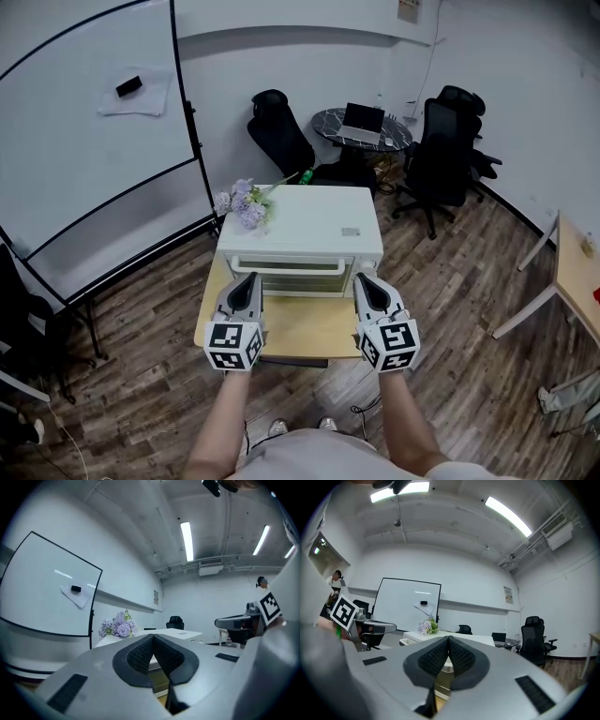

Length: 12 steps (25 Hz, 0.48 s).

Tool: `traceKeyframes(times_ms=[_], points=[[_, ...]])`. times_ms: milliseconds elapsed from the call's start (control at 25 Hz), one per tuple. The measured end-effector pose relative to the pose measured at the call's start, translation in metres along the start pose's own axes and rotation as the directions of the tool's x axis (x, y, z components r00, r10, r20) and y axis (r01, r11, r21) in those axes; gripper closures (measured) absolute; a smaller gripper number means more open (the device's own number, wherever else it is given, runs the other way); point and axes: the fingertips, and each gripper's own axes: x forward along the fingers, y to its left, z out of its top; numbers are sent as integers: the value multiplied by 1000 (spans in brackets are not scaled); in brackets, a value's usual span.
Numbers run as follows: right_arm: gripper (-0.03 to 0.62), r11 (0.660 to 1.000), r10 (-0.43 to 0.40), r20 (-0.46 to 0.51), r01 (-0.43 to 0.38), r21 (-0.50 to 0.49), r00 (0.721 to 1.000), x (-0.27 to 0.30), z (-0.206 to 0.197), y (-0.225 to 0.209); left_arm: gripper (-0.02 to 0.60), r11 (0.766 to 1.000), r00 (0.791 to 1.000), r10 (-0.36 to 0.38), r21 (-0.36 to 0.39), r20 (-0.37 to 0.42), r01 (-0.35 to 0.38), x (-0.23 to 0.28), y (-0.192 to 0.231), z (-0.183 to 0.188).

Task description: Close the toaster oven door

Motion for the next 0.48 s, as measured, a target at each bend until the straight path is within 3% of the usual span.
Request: traceKeyframes(times_ms=[160, 480], points=[[592, 1000, -7, 1, 7, -13, 1000, -1, 2, 0, 569, 999, 1000, -1, 47, -17, 1, -1, -3, -3], [594, 1000, -14, 0, 14, -9, 1000, 1, 2, -3, 569, 999, 1000, 6, 34, -13, -6, -1, -2, -3]])
